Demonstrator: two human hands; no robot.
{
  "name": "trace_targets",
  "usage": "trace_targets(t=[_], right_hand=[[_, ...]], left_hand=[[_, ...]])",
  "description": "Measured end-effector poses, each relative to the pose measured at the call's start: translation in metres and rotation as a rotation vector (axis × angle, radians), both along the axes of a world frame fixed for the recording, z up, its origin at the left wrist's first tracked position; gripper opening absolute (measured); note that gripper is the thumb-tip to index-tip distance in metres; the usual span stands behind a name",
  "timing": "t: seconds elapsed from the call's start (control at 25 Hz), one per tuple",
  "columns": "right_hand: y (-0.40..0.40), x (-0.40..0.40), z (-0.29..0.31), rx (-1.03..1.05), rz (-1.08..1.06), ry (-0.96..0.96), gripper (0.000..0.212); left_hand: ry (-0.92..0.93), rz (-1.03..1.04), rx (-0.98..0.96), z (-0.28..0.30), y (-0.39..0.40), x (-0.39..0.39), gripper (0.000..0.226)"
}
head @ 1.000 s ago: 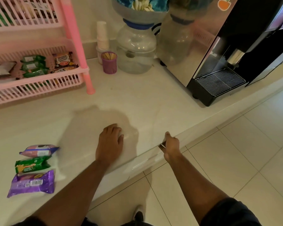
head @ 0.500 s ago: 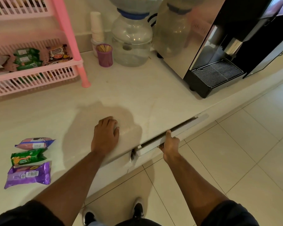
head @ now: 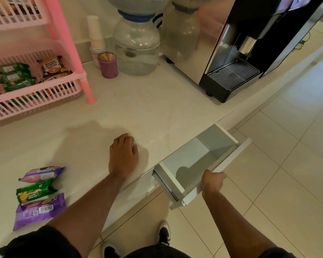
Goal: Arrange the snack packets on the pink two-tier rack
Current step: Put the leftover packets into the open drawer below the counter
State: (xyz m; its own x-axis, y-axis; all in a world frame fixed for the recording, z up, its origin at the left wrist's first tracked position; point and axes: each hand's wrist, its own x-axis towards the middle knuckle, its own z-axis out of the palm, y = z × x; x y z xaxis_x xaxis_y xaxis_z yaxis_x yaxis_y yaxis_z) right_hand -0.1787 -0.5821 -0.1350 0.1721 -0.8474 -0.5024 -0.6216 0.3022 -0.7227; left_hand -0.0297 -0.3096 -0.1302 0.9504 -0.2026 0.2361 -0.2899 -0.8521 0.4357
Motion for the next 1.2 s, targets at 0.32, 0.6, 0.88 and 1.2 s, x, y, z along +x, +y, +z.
trace_targets(t=[0.32,0.6,0.88,1.2], right_hand=[[-0.006,-0.028,0.007,-0.092,-0.113,0.151,0.046],[0.007,-0.008,0.028,-0.585,0.041,0.241,0.055],[0.09,0.061,0.041,-0.726,0.558,-0.171,0.034],[0.226,0.101,0.052,-0.742,1.268,-0.519,0.02]], left_hand=[[0.022,-0.004,-0.024,0.0,-0.005,-0.001,0.025],[0.077,-0.168,-0.02,0.023,0.008,-0.002,0.033],[0.116,-0.119,-0.118,0.044,0.056,-0.008,0.034],[0.161,0.183,-0.096,0.067,0.177,-0.017,0.036]])
